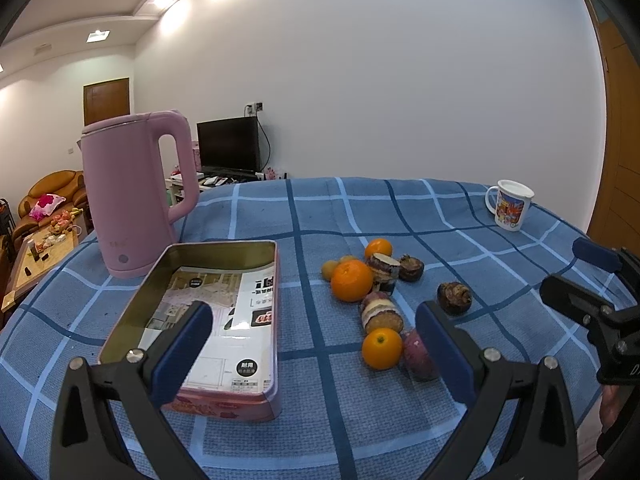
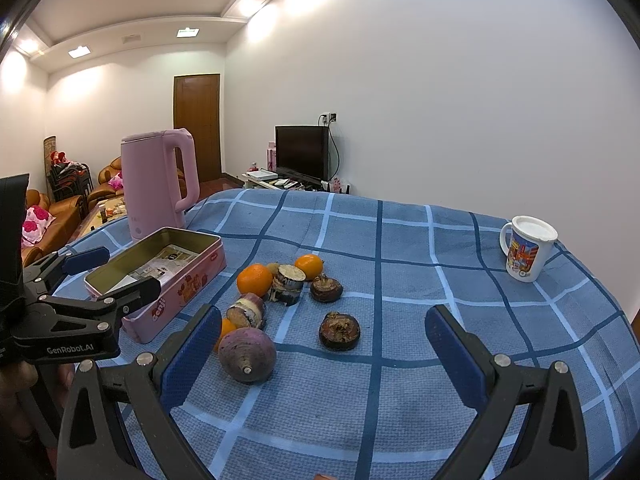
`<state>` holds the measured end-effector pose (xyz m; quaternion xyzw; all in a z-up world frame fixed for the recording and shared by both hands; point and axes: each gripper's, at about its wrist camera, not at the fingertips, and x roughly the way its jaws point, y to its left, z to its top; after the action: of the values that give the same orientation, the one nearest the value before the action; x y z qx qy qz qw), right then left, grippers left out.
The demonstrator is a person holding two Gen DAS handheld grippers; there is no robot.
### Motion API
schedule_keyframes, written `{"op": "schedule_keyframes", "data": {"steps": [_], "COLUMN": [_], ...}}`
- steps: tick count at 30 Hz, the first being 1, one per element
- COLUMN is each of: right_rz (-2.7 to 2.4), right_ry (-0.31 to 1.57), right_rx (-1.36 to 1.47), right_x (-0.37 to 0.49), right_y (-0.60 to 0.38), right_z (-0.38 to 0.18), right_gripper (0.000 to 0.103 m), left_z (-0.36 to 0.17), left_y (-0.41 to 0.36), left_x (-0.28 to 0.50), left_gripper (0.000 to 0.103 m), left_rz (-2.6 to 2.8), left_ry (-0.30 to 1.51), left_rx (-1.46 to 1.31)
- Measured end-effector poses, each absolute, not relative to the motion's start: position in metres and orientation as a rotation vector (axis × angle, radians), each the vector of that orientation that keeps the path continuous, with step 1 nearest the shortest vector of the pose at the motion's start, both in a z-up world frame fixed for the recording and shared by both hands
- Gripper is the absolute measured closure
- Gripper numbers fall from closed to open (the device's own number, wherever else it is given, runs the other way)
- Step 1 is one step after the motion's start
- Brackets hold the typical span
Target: Organize fruits
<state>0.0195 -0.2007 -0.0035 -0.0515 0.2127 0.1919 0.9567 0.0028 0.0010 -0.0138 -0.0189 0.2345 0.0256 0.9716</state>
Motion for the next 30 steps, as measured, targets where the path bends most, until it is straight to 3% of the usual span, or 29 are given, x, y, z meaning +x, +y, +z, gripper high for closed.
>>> {"op": "schedule_keyframes", "data": {"steps": [30], "right_rz": [0.395], "right_ry": [0.438], "right_rx": [-0.107], "right_x": [0.0183], "right_y": [-0.1969], "right_z": [-0.0060], "right_gripper": [0.001], "left_z": [-0.0168], "left_y": [0.0090], "left_x": [0.0020], "left_gripper": [0.000], "left_rz": [0.054], "left_ry": [0.484], "left_rx": [-0.039]}}
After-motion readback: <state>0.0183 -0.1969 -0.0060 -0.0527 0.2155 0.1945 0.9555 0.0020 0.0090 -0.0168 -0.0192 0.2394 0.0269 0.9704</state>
